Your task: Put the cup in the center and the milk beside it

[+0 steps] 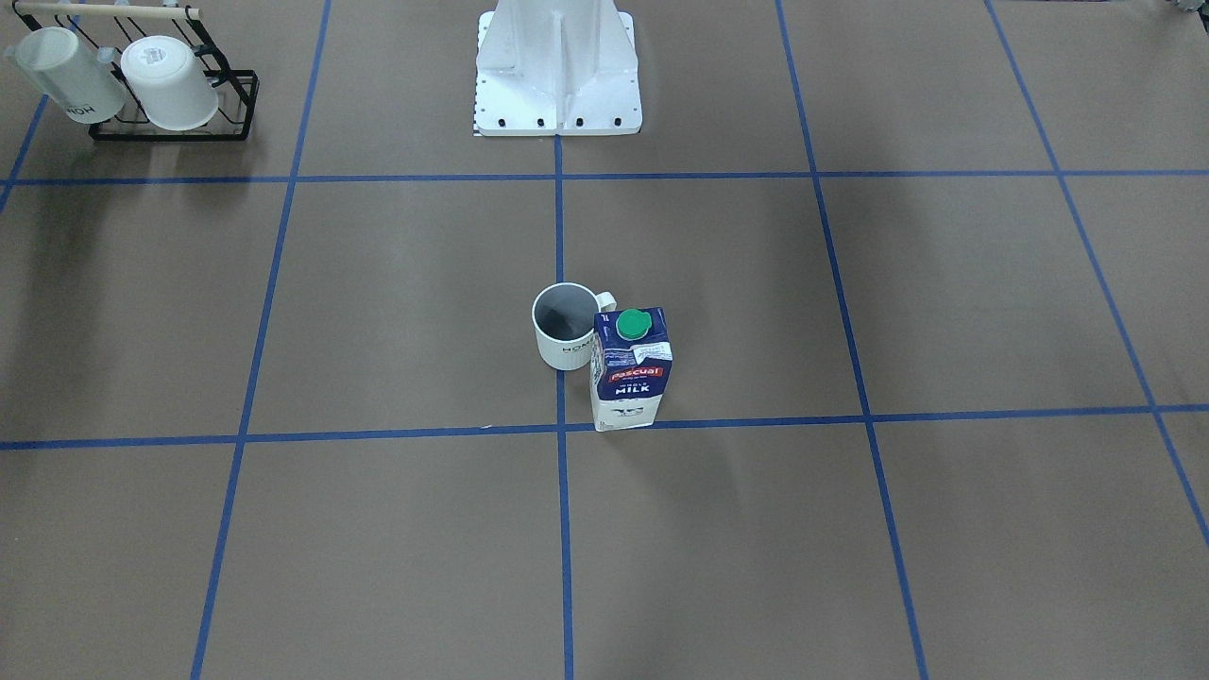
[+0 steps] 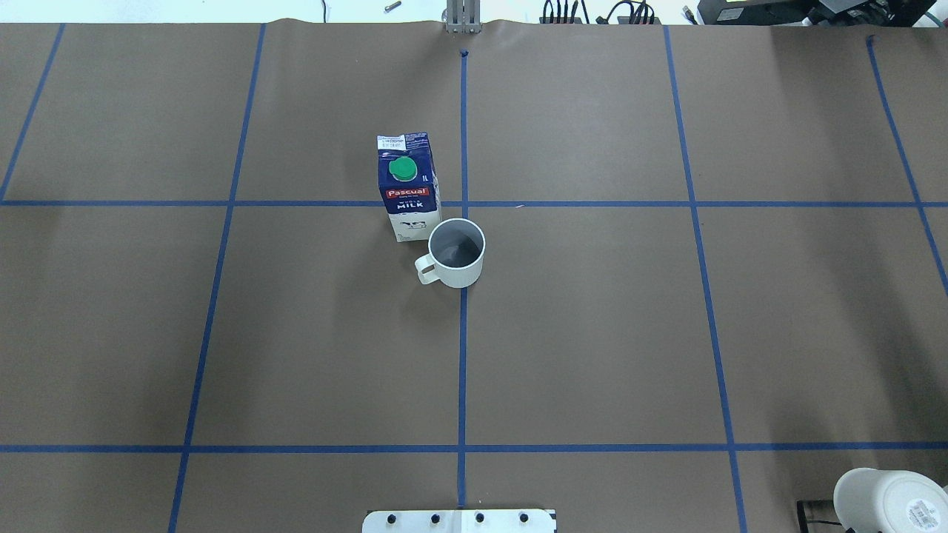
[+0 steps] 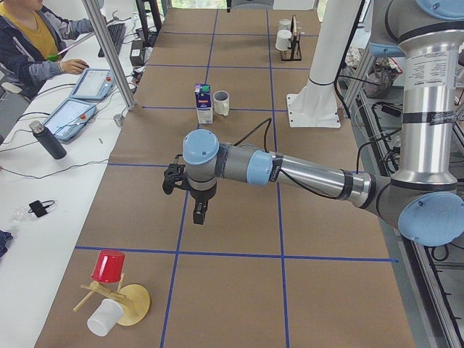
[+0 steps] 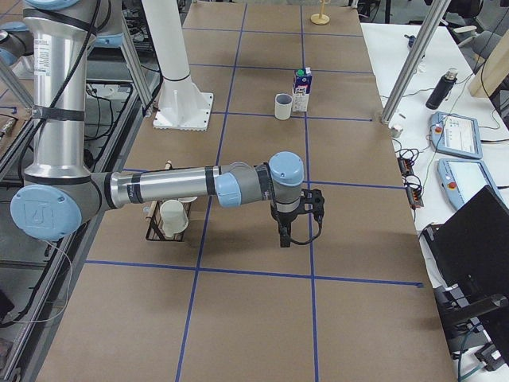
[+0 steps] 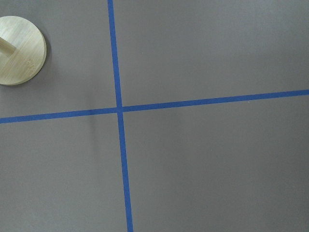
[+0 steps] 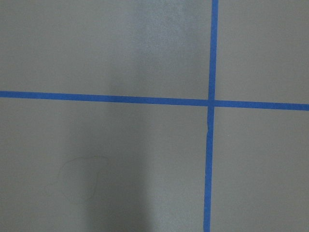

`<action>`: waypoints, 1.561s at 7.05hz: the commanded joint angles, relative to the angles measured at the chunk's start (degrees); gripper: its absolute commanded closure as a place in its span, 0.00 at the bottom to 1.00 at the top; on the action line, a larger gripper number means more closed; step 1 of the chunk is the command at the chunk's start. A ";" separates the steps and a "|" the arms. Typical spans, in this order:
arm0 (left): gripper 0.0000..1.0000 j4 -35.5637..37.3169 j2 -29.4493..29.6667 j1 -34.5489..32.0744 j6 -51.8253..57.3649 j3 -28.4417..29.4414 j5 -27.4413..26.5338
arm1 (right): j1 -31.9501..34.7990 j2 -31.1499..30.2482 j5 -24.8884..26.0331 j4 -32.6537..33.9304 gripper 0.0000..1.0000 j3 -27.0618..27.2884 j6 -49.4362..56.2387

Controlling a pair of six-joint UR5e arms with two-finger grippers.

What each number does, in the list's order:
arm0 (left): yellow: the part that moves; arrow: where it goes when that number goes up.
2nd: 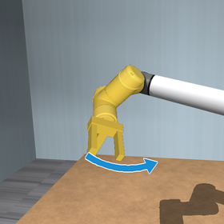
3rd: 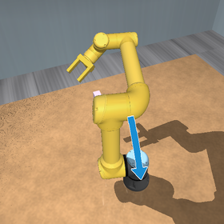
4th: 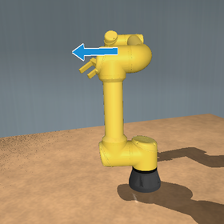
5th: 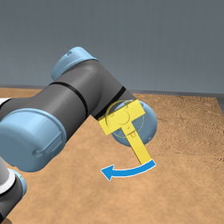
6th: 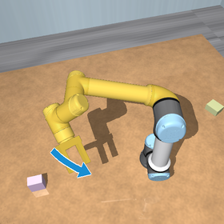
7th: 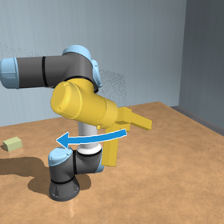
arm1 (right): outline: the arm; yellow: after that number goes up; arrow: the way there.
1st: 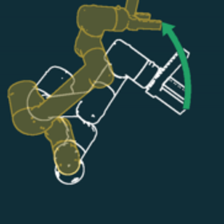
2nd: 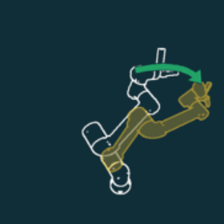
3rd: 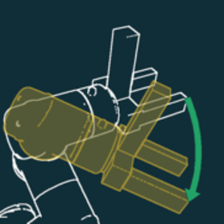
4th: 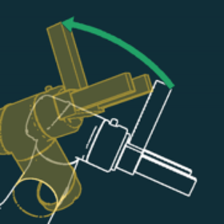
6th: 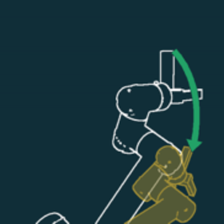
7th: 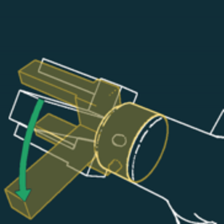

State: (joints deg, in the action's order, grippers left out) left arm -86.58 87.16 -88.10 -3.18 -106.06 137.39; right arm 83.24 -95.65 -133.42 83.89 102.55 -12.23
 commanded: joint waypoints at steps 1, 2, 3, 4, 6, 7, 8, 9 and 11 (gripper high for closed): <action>0.02 0.01 1.08 0.47 -3.91 0.59 -0.28 | 1.13 -0.94 -0.09 -0.04 0.00 0.36 -0.07; 0.02 0.01 1.43 0.73 -4.02 1.20 -0.28 | 1.74 -1.12 -0.35 -0.04 0.00 0.89 -0.07; 0.02 0.01 1.96 1.60 -4.02 1.65 -0.37 | 1.84 -2.07 0.00 -0.04 0.00 1.76 -0.16; 0.02 -0.51 1.96 1.87 -3.94 3.30 -0.19 | 1.84 -2.17 -0.26 -0.04 0.00 2.12 -0.16; 0.02 -4.29 1.96 1.96 -4.20 3.94 -0.19 | 1.84 -1.82 -0.52 -0.04 0.00 2.21 -0.16; 0.02 -4.56 1.87 1.88 -4.20 4.72 0.16 | 1.84 -1.47 -0.44 -0.04 0.00 2.21 -0.16; 0.02 -4.91 3.18 1.88 -4.03 5.42 -0.10 | 1.75 -1.21 -0.44 -0.04 0.00 2.12 -0.25; 0.02 -5.00 3.63 1.88 -4.37 4.82 0.16 | 1.66 -1.29 -0.09 0.05 0.00 1.69 -0.08; 0.02 -5.00 3.63 1.88 -4.20 5.16 0.42 | 1.58 0.29 3.14 -0.13 0.00 0.10 -0.07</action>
State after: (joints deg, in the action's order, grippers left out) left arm -91.55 90.65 -86.21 -7.41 -101.01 137.67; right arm 84.87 -96.05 -132.38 83.85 103.16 -12.29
